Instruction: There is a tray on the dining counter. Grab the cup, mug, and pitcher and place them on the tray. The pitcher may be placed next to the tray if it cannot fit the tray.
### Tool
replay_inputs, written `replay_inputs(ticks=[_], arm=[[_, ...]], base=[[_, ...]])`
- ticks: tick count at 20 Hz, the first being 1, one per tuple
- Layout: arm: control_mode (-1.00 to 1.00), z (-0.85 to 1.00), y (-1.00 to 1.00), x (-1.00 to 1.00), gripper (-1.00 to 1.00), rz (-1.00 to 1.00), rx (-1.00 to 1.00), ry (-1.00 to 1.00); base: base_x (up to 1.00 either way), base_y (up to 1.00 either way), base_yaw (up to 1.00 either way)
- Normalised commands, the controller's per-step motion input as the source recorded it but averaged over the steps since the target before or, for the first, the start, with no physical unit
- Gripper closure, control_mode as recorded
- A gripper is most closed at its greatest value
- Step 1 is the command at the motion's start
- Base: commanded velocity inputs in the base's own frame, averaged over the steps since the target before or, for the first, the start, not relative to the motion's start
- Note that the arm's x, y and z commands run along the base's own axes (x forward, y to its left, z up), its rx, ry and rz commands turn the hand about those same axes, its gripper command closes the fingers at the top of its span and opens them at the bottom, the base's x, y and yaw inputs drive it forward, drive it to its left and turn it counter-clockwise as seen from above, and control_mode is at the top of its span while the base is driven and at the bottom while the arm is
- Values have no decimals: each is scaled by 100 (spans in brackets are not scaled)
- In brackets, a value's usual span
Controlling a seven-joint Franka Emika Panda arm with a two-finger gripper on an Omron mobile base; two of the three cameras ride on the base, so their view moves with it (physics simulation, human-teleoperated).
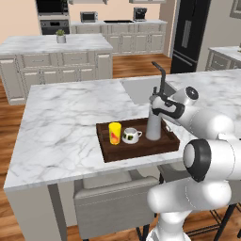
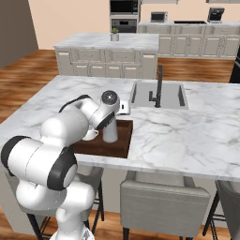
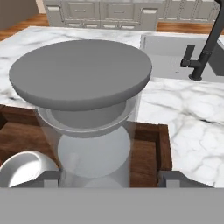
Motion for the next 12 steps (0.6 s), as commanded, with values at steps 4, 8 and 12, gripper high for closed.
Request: replay_inputs(ticks=[4,8,12], arm=[[-100,0,0,0,-100,0,0,0],[-100,0,0,-5,-100,0,0,0],[-100,0,0,-11,-100,0,0,0]], base=[[0,0,0],[0,0,0],[0,0,0]])
